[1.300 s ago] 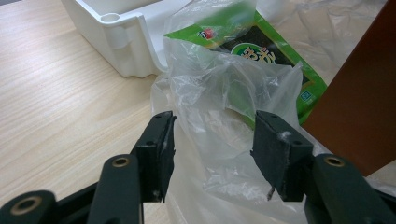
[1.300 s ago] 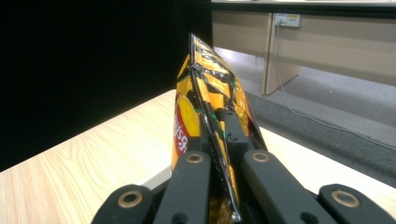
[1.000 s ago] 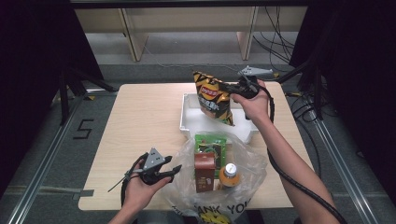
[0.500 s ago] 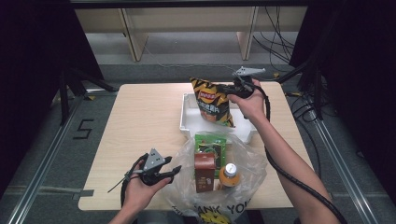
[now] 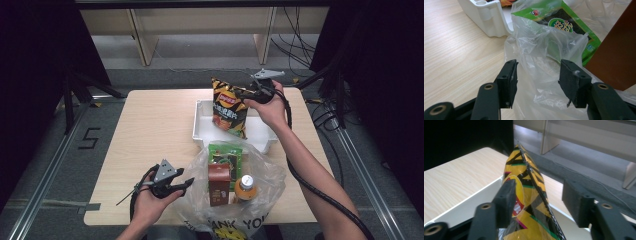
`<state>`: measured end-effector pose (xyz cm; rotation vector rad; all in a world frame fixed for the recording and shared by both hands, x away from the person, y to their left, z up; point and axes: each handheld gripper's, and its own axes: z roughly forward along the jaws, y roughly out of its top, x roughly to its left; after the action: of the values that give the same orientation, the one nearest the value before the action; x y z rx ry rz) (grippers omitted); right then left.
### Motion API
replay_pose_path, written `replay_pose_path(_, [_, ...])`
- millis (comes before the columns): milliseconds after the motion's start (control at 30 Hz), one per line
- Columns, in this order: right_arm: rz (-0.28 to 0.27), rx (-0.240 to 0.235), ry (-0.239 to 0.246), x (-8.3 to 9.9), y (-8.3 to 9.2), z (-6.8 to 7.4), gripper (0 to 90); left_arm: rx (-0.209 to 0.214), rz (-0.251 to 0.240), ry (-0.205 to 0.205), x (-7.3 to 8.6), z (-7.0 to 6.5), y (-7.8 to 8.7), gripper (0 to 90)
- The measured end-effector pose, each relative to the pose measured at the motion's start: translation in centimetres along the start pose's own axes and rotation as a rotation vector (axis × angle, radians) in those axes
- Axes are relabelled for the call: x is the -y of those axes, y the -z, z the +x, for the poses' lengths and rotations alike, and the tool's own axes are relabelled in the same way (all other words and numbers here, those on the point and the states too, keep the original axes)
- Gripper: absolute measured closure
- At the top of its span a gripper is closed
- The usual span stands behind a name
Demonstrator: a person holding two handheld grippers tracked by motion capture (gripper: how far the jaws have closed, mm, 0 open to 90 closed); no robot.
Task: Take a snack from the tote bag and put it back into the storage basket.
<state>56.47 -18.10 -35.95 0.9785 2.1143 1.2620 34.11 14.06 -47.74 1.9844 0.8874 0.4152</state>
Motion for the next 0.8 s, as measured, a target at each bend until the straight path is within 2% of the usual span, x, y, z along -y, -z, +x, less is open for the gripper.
replay_pose_path(133, [-0.033,0.053,-0.013,-0.7,1.2,0.0,37.0,-0.008,-0.010,0.008,-0.1,-0.1,0.0,47.8])
replay_pose_path(200, [-0.036,0.094,-0.018,-0.9,2.0,0.1,36.2,-0.002,-0.001,-0.013,-0.3,0.1,0.2,47.7])
replay_pose_path(233, [-0.031,0.091,-0.010,-0.9,2.4,0.1,36.0,-0.016,-0.013,0.002,-0.3,0.0,0.2,47.7])
replay_pose_path(267, [-0.030,0.096,-0.017,-0.9,2.7,0.2,35.6,-0.015,-0.016,-0.002,-0.3,0.1,0.2,47.6])
replay_pose_path(333, [-0.038,0.102,-0.031,-0.6,3.5,0.5,35.6,-0.004,-0.017,0.014,-0.2,0.0,0.3,47.6])
replay_pose_path(367, [-0.030,0.103,-0.019,-0.4,3.9,0.4,35.6,-0.012,-0.022,0.018,-0.2,-0.1,0.3,47.6])
replay_pose_path(433, [-0.032,0.119,-0.043,0.2,4.6,0.8,35.8,-0.014,-0.019,-0.012,-0.3,0.1,0.5,47.6])
replay_pose_path(467, [-0.027,0.116,-0.051,0.5,4.8,1.0,36.6,-0.014,-0.019,-0.008,-0.3,0.0,0.4,47.6])
replay_pose_path(500, [-0.017,0.100,-0.039,0.8,5.1,1.0,37.2,-0.014,-0.019,-0.010,-0.3,0.1,0.4,47.6])
replay_pose_path(533, [-0.023,0.095,-0.076,1.2,5.4,1.3,38.7,-0.016,-0.018,-0.013,-0.3,0.1,0.5,47.6])
replay_pose_path(600, [-0.017,0.082,-0.067,1.9,5.9,1.6,40.5,-0.015,-0.025,-0.003,-0.3,0.0,0.6,47.6])
replay_pose_path(667, [0.024,0.055,-0.096,2.8,6.3,2.3,44.0,-0.020,-0.025,-0.004,-0.3,0.0,0.6,47.6])
replay_pose_path(733, [0.058,0.015,-0.084,3.5,6.4,2.6,45.4,-0.025,-0.026,0.003,-0.4,0.0,0.6,47.6])
replay_pose_path(767, [0.054,0.001,-0.085,3.9,6.2,2.7,47.7,-0.020,-0.027,-0.004,-0.4,0.1,0.6,47.6])
replay_pose_path(800, [0.082,-0.017,-0.088,4.1,6.2,2.8,50.0,-0.019,-0.030,-0.005,-0.4,0.1,0.7,47.6])
